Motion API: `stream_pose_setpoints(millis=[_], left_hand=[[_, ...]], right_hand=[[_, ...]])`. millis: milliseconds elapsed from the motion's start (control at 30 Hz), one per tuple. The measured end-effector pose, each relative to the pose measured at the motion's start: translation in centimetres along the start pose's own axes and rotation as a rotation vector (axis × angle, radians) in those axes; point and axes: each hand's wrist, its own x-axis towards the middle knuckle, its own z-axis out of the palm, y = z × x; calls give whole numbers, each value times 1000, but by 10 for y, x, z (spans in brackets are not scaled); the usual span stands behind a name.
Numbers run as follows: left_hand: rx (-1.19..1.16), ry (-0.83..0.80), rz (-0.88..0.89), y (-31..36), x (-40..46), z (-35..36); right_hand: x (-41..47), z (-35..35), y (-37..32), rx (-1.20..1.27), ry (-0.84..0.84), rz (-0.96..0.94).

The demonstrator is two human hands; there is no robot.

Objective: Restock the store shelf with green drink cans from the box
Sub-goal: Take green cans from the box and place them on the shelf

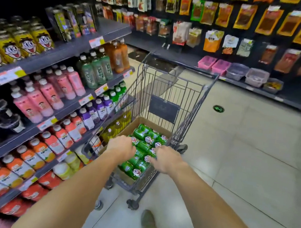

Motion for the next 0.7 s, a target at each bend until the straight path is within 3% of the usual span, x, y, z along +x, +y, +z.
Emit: stream_pose_setpoints(millis=[333,700], left_hand=[[-4,-152,-154,-29,115,30],[-65,-260,-290,-39,173,69]], right_hand=[[144,-43,25,-50,-159,-72],[267,-1,17,-149,-408,-215]])
